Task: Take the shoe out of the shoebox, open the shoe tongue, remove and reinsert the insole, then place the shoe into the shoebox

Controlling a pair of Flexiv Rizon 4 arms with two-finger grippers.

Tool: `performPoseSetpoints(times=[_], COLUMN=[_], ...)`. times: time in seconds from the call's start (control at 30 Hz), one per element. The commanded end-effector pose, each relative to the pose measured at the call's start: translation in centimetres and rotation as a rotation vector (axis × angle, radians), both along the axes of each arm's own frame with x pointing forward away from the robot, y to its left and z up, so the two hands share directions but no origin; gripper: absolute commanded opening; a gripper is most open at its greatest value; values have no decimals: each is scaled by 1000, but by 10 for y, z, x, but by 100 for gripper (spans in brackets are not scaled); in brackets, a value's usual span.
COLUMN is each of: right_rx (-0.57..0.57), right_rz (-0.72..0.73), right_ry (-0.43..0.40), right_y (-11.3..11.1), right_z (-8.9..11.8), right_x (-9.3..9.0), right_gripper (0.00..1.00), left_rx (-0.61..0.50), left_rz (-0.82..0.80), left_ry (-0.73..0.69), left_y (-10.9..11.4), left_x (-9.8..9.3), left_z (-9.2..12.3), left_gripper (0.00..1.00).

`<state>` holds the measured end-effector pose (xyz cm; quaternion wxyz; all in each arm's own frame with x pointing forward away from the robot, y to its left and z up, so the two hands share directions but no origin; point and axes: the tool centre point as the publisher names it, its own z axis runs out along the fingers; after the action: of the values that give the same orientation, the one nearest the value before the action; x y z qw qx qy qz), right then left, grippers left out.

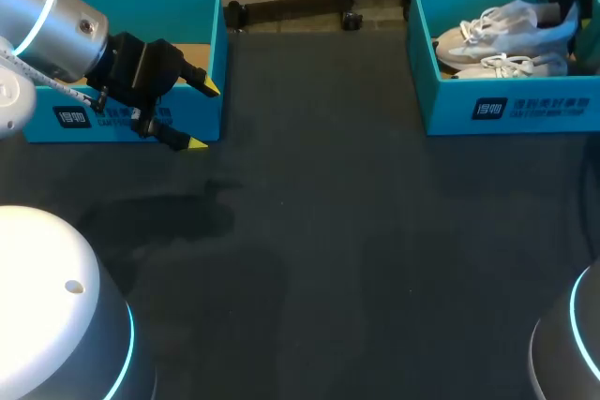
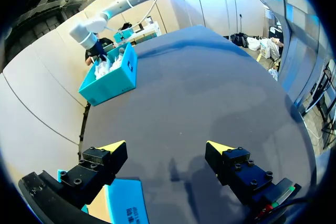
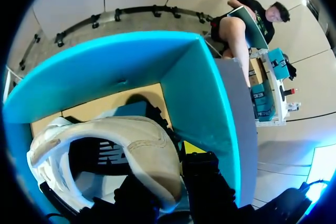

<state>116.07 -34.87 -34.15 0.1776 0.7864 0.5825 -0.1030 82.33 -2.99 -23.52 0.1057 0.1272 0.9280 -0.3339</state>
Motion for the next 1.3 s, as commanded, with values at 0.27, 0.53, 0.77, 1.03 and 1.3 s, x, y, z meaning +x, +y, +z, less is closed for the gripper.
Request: performPoseSetpoints(times=[0.27,0.53,0.77,1.03,1.3], right_rx=[6,19,28,30,39], right_rz=[-8,-19,-18,-10,-14], right_ry=[5,9,5,1,-13], right_y=[-4,-3,-4,0,4], right_z=[-17,-23,-23,-23,-7], right_x=[2,1,2,4,3], right_gripper=[0,0,40,35,100], left_rx=[3,3,3,3,3], left_rz=[0,0,0,0,0], left_ry=[-1,-1,-1,-1,-1], left_y=[0,0,0,0,0], left_x=[-1,-1,-1,-1,-1], left_z=[0,0,0,0,0], left_gripper=[100,100,100,100,100])
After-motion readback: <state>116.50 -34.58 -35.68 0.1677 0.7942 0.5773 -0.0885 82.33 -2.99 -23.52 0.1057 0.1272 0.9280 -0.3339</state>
